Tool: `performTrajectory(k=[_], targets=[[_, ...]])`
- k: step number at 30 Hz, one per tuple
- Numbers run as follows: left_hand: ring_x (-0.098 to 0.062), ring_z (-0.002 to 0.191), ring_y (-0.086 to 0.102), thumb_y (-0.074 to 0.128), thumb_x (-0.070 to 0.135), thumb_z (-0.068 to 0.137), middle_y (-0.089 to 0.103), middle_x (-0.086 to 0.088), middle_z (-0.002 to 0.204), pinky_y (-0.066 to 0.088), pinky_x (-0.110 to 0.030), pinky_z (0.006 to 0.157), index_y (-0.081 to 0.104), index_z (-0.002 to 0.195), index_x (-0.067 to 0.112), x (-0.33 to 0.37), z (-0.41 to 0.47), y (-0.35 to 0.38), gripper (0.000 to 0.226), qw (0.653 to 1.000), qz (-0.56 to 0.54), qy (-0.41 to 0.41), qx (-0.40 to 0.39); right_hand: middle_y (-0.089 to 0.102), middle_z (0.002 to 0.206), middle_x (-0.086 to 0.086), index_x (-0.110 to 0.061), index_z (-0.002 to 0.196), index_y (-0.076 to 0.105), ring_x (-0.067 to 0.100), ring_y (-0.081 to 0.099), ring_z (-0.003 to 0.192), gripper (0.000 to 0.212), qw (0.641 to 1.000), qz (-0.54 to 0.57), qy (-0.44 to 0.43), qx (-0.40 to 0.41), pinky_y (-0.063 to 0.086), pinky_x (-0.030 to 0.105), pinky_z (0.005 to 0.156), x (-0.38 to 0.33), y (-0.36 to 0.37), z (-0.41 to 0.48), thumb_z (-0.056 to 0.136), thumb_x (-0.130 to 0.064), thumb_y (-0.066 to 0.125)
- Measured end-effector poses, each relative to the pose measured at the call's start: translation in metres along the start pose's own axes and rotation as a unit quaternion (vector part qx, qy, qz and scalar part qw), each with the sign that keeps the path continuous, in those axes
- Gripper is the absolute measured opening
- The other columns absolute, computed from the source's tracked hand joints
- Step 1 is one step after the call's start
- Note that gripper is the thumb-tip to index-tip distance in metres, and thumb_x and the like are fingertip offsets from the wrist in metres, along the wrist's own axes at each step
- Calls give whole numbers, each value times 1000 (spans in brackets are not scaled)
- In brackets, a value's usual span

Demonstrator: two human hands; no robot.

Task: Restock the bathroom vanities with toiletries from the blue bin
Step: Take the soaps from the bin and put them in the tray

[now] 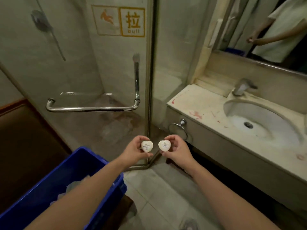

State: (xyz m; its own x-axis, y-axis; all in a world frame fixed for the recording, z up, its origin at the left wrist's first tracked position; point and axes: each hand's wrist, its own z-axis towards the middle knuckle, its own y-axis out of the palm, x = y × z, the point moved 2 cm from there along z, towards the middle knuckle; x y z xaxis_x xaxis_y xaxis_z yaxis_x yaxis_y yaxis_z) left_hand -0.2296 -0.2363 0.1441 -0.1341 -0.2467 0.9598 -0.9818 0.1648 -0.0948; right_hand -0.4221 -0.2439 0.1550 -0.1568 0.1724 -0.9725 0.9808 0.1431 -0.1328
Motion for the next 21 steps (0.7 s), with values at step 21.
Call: performTrajectory(k=[21], targets=[[-32,93,70,81,-6,63,68,-11,105,58,-35,82,62,109,15,66,53,323,55,984,-39,54,-168,67,108,1,-24,102,59,25,70,90,49,983,-17,-22,182,56,35,81,33,-333,-105,69,7,78]])
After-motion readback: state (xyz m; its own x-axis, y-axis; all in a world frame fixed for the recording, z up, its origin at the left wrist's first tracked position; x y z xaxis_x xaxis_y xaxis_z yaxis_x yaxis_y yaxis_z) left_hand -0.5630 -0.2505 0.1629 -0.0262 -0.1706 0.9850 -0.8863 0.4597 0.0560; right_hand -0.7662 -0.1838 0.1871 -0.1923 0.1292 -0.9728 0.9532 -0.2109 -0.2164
